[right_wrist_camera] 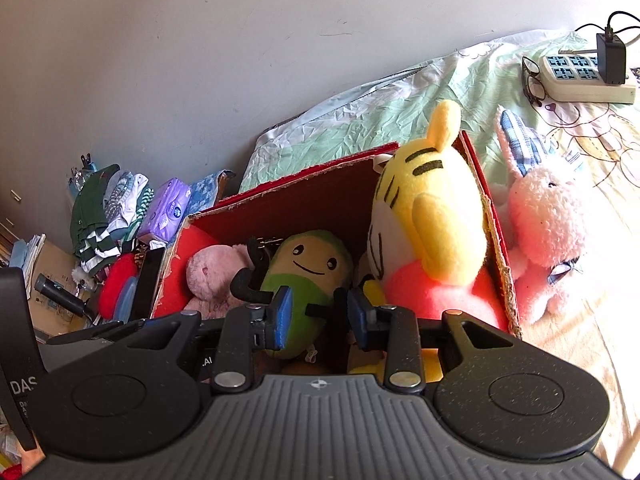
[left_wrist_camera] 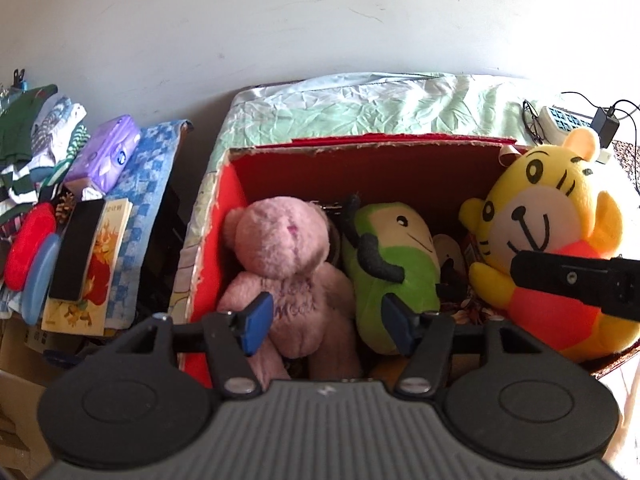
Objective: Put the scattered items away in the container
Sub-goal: 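Raise the right gripper out of the red box, then move the right gripper toward the white bunny with blue plaid ears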
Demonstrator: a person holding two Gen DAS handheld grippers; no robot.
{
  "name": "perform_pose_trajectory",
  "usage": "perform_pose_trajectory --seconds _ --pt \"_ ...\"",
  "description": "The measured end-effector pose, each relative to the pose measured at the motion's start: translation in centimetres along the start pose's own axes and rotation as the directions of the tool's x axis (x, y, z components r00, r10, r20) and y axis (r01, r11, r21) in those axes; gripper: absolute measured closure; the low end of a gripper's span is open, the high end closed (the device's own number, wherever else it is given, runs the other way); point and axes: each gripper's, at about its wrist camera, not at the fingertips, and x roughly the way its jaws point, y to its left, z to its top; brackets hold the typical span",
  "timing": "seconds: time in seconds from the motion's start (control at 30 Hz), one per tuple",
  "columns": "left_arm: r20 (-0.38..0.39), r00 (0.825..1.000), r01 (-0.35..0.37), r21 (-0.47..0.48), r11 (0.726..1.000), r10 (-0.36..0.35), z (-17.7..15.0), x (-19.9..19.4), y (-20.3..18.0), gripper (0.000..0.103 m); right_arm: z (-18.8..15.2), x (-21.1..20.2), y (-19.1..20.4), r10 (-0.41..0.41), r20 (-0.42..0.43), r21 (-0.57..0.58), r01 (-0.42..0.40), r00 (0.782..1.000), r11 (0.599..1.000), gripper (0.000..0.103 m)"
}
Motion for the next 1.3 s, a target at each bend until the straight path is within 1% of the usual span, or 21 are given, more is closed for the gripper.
perform_pose_trajectory --seconds 0.17,0.27,0.43,0.5,0.6,0.67,0.77,0.83,0.9,1.0,1.13,1.23,1.3 --pt "0.003 1.000 -0.016 -0.018 1.000 0.016 -0.1 -0.4 0.0 0.033 -0.2 -1.3 -0.2 0.018 0.029 0.009 -0.018 0.999 1.000 0.069" --pt "-0.001 0.999 -0.049 -0.017 0.999 0.049 -0.3 -0.7 -0.1 0.030 -0.3 -1.6 -0.5 0.038 0.033 0.017 -0.038 0.999 0.999 0.068" --pt "0.003 0.994 -0.113 -0.031 0.993 0.113 -0.6 -1.5 -1.1 0.023 -0.2 -2.1 -1.1 0.103 0.020 0.012 -0.103 0.995 0.995 0.068" --pt "0.013 0.992 -0.129 -0.039 0.991 0.129 -0.6 -2.1 -1.6 0.023 0.0 -2.9 -1.4 0.141 0.022 -0.001 -0.141 0.990 0.990 0.068" --pt "0.043 0.990 -0.131 -0.037 0.991 0.133 -0.9 -3.5 -2.8 0.023 0.5 -4.6 -2.7 0.187 0.043 -0.008 -0.187 0.981 0.982 0.068" --pt "0.066 0.990 -0.123 -0.035 0.992 0.125 -1.3 -4.7 -3.9 0.023 0.9 -6.0 -3.8 0.196 0.062 -0.015 -0.196 0.979 0.981 0.068" --pt "0.092 0.992 -0.087 -0.036 0.996 0.090 -1.5 -6.0 -5.7 0.023 1.4 -8.1 -5.9 0.186 0.096 -0.040 -0.183 0.978 0.982 0.068" --pt "0.119 0.991 -0.056 -0.027 0.998 0.058 -1.7 -6.8 -7.4 0.023 1.6 -9.3 -7.7 0.177 0.115 -0.044 -0.173 0.977 0.984 0.064" --pt "0.152 0.988 -0.026 -0.011 1.000 0.027 -1.9 -7.7 -9.1 0.024 1.8 -10.1 -9.5 0.171 0.124 -0.037 -0.167 0.978 0.985 0.059" --pt "0.200 0.980 0.018 0.017 1.000 -0.021 -2.4 -8.9 -11.7 0.024 2.2 -10.9 -12.3 0.148 0.125 -0.031 -0.145 0.981 0.989 0.059" --pt "0.239 0.966 0.090 0.045 0.995 -0.098 -3.1 -9.7 -15.2 0.024 2.3 -11.0 -15.9 0.126 0.100 -0.014 -0.125 0.987 0.992 0.059" --pt "0.242 0.956 0.158 0.062 0.985 -0.169 -3.5 -9.7 -17.7 0.024 2.1 -10.7 -18.2 0.116 0.061 0.001 -0.116 0.991 0.993 0.059" --pt "0.240 0.949 0.193 0.079 0.978 -0.206 -3.8 -9.5 -19.4 0.024 2.0 -10.4 -19.7 0.126 0.034 0.025 -0.127 0.991 0.992 0.059"
